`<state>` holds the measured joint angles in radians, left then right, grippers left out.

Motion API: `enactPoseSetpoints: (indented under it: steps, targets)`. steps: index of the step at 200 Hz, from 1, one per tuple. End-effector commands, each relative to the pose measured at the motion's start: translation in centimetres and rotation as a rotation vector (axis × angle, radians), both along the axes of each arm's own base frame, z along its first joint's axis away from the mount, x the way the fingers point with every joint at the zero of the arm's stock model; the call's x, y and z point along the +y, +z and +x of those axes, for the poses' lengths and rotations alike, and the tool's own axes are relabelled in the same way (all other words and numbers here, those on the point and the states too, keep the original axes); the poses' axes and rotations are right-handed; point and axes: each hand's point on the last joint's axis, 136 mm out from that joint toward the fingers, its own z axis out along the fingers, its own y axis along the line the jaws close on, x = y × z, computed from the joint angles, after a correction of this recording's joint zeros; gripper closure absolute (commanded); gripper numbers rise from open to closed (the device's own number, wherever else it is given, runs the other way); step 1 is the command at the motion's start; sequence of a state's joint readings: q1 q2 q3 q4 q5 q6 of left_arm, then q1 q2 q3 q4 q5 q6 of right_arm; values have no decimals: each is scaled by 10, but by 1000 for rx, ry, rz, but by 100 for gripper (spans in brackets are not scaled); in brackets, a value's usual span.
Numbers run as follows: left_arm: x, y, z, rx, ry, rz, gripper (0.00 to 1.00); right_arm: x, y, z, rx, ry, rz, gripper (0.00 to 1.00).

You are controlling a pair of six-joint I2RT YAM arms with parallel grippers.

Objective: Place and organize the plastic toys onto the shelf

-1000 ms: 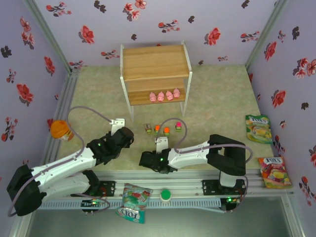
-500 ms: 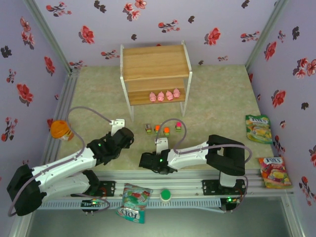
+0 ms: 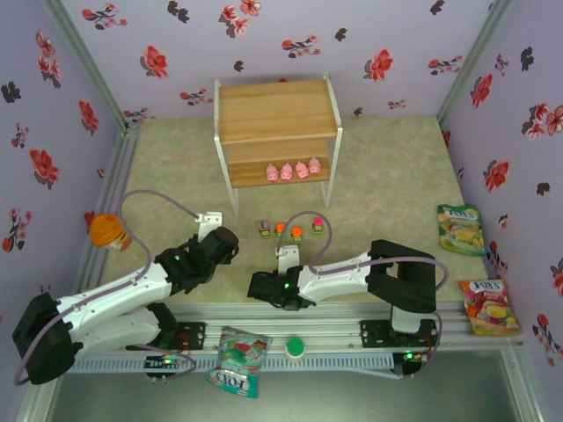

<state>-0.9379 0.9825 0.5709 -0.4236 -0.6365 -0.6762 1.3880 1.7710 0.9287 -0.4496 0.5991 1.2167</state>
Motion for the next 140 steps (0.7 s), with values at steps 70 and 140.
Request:
enactPoseSetpoints:
  steps: [70,140]
  targets:
    - [2,-12,-2,-2,0,7,49,-2,19,6,-60,-7,-35,72]
    - [0,-16,-5,-6,-41,-10,49,15,63,24,-134,22,-31,72]
